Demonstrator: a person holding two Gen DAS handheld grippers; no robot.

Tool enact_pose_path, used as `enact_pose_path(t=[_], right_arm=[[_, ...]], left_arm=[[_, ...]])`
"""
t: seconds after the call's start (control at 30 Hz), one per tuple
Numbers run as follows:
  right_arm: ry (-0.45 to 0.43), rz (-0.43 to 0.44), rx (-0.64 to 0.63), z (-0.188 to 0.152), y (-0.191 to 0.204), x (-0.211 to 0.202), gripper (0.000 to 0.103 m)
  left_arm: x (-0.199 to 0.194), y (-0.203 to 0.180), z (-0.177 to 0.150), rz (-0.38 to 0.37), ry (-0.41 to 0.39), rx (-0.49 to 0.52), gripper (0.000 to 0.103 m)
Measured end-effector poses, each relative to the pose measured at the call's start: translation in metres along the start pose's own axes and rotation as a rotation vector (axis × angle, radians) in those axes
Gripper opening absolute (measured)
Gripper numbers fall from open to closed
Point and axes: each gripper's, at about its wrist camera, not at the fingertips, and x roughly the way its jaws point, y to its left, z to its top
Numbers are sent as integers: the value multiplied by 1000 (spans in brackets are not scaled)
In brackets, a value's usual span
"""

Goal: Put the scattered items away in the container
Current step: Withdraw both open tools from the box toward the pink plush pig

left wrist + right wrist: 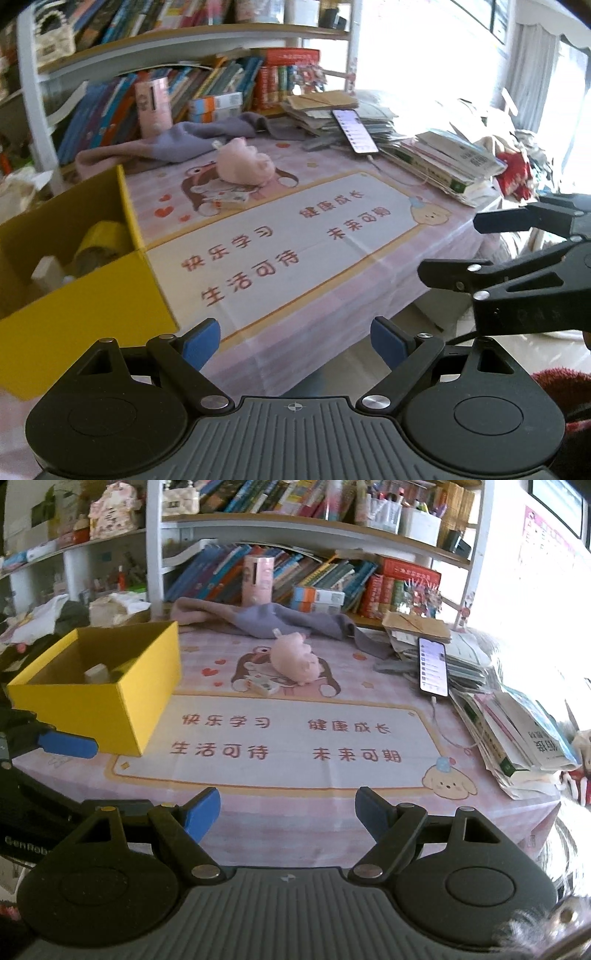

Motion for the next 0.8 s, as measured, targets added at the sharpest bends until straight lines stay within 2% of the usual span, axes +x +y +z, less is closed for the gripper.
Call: enact_pose_path(t=[0.33,0.8], right_arm=[[28,3,-38,21,-19,34,80],[70,66,-87,74,-67,112,80]], left_arm=[[36,-1,24,-25,8,-4,91],[106,1,82,11,47,-35,91]])
